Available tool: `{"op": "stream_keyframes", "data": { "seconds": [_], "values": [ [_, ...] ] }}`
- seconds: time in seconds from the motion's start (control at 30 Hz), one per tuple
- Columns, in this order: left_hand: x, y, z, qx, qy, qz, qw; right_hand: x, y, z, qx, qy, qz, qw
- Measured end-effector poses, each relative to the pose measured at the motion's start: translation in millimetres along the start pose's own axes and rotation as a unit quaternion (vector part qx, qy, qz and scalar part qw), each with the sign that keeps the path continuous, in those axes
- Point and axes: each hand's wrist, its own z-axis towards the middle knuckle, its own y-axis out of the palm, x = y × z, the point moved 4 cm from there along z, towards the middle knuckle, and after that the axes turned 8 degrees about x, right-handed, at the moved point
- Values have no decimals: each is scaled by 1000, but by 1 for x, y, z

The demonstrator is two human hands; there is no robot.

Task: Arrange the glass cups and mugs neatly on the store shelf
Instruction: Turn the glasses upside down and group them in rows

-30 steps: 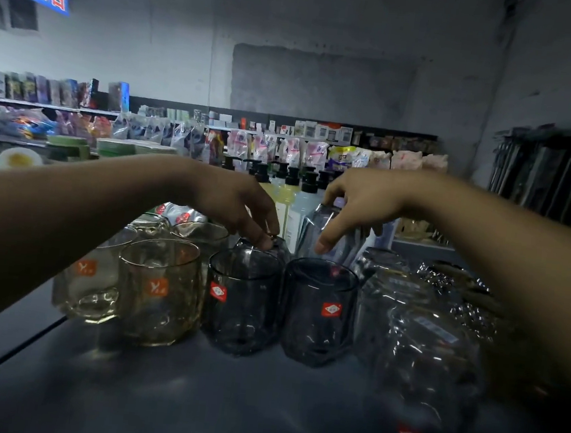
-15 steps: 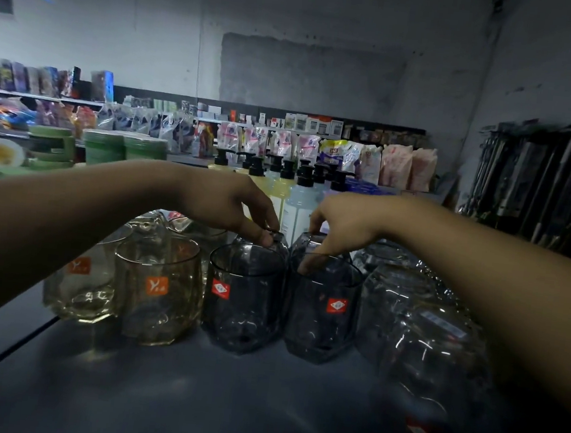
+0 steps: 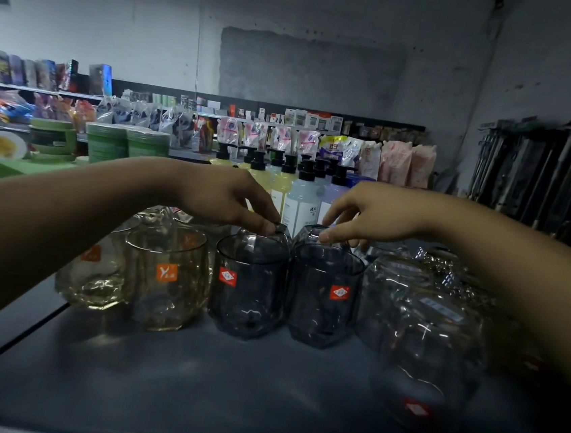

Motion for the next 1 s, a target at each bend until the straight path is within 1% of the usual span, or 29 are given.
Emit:
{"op": "stream_keyframes", "data": {
  "seconds": [0.03,0.1,0.17,0.23,0.27,0.33,0.4,0.43,0.57,0.7,0.77,0.83,0.93,1.0],
  "values": [
    [3,-2,-3,18,4,-4,1000,-4,-2,-6,18,-8,-14,1000],
    [12,-6,-12,76,22,-16,997,-17,-9,-23,65,-38,-42,996],
    [26,-9,-25,129,55,-21,990,-28,-16,-44,92,-75,13,993],
    [44,-8,-41,153,84,-22,984,-32,-19,-62,75,-79,78,991],
    [52,-5,-49,159,89,-23,983,-33,-17,-69,52,-76,82,992],
    [67,1,-60,174,91,-18,980,-32,-9,-76,14,-72,52,996],
    [77,12,-67,172,80,-18,982,-32,0,-77,14,-67,36,997],
    [81,18,-70,158,66,-16,985,-33,3,-77,22,-60,38,997],
    [93,35,-70,69,13,45,996,-33,10,-74,33,-39,66,996],
    [102,32,-57,48,-32,16,998,-31,9,-75,67,-23,135,988],
    [101,27,-48,57,-49,2,997,-28,5,-76,92,-23,163,982],
    [99,23,-43,84,-56,-28,994,-25,-3,-78,126,-22,199,972],
    [95,20,-42,123,-61,-135,981,-23,-14,-84,178,-21,267,947],
    [95,19,-43,152,-58,-175,971,-25,-16,-89,200,-27,288,936]
  ]
}}
